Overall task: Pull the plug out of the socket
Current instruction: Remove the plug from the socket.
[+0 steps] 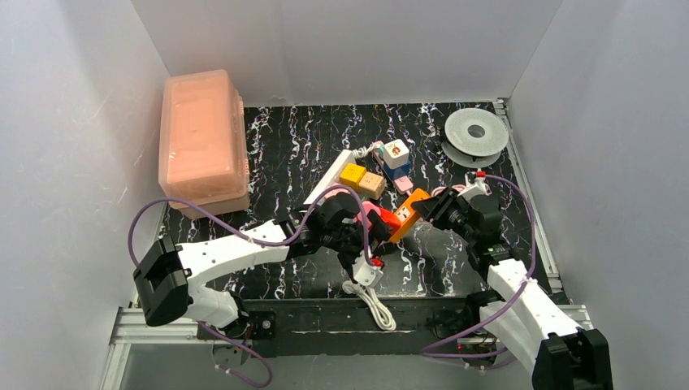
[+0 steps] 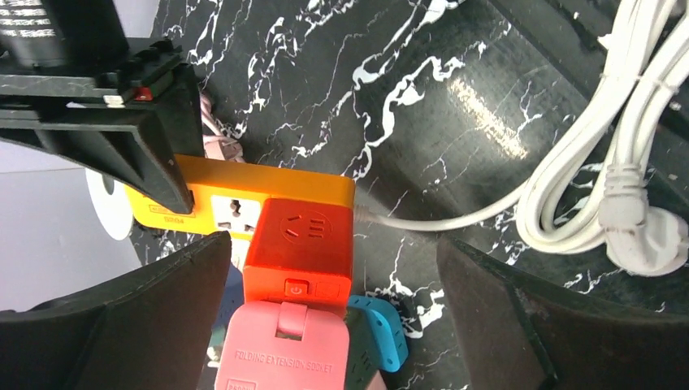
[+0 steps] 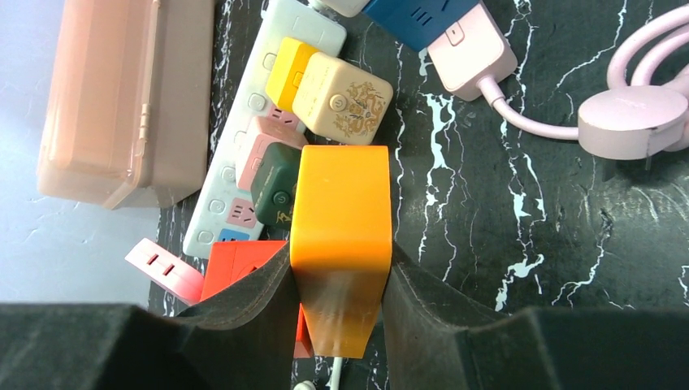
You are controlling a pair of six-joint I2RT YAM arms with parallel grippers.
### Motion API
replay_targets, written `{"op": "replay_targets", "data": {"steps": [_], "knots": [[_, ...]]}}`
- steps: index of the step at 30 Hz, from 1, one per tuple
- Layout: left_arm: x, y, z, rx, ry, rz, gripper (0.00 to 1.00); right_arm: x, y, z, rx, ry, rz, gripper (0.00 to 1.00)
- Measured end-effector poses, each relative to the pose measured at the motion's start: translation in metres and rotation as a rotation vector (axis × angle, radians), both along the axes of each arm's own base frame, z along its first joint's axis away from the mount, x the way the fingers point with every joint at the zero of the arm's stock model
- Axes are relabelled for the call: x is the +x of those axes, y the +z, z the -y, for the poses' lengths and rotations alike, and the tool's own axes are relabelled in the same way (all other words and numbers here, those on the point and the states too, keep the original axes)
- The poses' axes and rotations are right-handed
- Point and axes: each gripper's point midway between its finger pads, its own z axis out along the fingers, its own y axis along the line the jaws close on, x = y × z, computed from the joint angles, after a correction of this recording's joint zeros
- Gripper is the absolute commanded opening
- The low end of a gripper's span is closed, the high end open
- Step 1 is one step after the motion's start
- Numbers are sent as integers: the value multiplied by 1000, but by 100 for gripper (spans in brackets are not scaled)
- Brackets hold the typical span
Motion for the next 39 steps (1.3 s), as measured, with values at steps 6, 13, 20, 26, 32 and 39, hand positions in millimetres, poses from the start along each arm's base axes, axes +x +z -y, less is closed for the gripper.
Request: {"op": "replay_targets", "data": {"steps": [6, 13, 20, 26, 32, 39], "knots": [[16, -8, 7, 8, 6, 136, 98, -2, 5, -8, -19, 28, -1, 1], [31, -15, 13, 10, 33, 215, 98, -6, 9, -16, -42, 56, 5, 1], [34, -23, 8, 38, 32, 256, 90, -8, 12, -19, -49, 70, -3, 1], [45, -34, 5, 80, 51, 326, 17, -16, 18, -20, -68, 83, -1, 1], [44, -33, 2, 97, 59, 325, 9, -22, 16, -18, -93, 81, -5, 1], [33, -3, -22, 75, 86, 317, 8, -27, 38, -31, -79, 130, 24, 1]]}}
